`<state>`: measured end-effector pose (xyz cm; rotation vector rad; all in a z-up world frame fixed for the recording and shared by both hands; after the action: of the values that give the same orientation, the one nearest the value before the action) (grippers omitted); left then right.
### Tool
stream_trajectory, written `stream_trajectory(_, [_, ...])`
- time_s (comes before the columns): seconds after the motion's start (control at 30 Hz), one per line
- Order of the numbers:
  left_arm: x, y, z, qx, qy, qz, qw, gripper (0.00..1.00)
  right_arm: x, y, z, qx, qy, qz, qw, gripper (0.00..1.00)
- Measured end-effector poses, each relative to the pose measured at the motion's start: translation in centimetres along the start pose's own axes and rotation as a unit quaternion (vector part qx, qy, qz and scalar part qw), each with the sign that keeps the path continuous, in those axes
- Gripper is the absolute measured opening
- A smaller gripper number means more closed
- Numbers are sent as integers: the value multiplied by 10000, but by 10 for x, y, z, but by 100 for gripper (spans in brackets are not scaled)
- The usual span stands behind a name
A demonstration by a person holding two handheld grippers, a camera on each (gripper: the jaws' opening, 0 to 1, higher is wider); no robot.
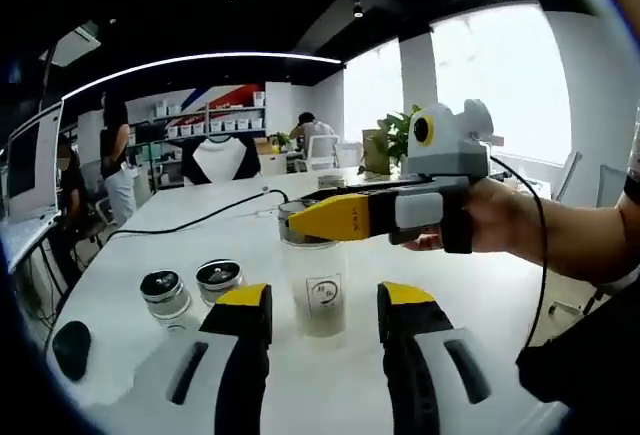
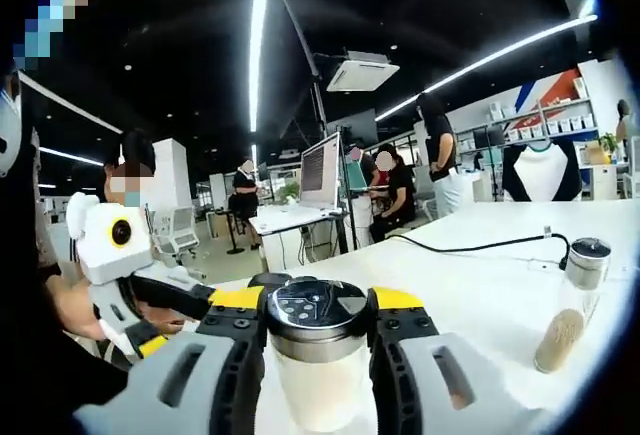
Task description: Rotate the seasoning bottle until the label or dispensing opening points toward the visible target arrow and the bottle remains upright within the marked orientation range
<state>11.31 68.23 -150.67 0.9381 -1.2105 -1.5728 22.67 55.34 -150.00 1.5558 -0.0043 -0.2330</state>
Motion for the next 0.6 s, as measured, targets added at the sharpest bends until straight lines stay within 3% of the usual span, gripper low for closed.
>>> stream_trajectory(0.2, [-18,2,8,-14,238,83,9997,45,16,-3,-16,-83,171,286,9994,36])
stream_trajectory(0.37, [-22,4,7,-38,291,63,9995,44,24,-5,-24,-185,372,508,9978,36])
stream_trajectory(0.6, [-22,9,5,-22,299,-12,9996,42,26,-8,-24,-154,436,381,9982,37])
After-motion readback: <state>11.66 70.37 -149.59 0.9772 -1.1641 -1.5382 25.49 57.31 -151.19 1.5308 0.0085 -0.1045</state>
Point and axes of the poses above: the point that each gripper's makers call its tool centre point, and the gripper's own axes: z roughly backward along the fingers, x roughly to its right, y roughly out of its top, the point moved 9 cm from there along z, roughly backward along the fingers, and after that the axes turned 9 degrees about y, right-handed, at the moved point
